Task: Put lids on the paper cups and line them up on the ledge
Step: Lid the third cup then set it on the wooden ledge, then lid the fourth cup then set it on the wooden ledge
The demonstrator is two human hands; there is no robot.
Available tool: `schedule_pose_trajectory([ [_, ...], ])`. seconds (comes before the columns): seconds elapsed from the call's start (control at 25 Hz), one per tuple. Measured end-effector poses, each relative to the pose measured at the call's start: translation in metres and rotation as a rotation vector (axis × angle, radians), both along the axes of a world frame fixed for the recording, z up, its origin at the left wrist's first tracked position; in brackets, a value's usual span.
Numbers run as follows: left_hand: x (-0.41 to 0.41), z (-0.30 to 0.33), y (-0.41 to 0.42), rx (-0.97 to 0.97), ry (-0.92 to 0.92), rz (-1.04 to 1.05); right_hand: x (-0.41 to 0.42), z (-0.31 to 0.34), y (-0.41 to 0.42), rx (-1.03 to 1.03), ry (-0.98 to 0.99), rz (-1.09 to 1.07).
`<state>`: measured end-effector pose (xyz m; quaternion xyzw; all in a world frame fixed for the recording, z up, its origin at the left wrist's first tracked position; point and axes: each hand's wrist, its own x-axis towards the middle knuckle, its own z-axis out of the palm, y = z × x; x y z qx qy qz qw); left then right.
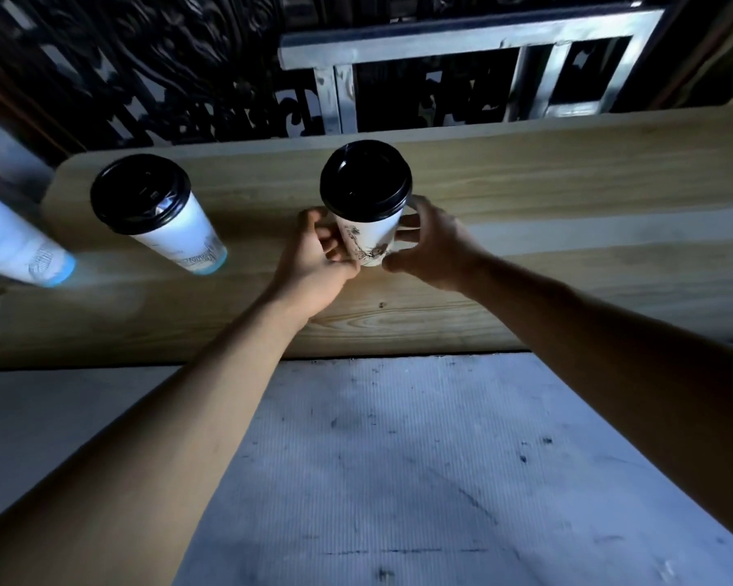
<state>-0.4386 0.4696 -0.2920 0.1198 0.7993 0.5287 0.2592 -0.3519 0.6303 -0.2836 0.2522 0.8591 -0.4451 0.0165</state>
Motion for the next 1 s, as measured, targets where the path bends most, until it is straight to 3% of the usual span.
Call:
schedule_pose_trajectory([
  [0.12, 0.027, 0.02, -0.023, -0.04, -0.009, 0.1, 0.036, 0.02, -0.003, -0.067, -0.101, -0.103],
  [0.24, 0.065, 0.051, -0.063, -0.1, 0.048, 0.155, 0.099, 0.049, -0.01, -0.001, -0.136, -0.193],
  [0.6, 0.261, 0.146, -0.137, 0.037, -0.027, -0.287, 0.341, 0.175, -0.088, 0.081, 0.048, -0.377],
  [0.84, 0.383, 0.14, -0.146, 0.023, -0.012, -0.569, 0.468, 0.163, -0.143, 0.071, -0.098, -0.509],
  [1.0, 0.43, 0.114, -0.144, -0.104, -0.011, -0.584, 0.503, 0.137, -0.153, 0.004, -0.058, -0.534],
])
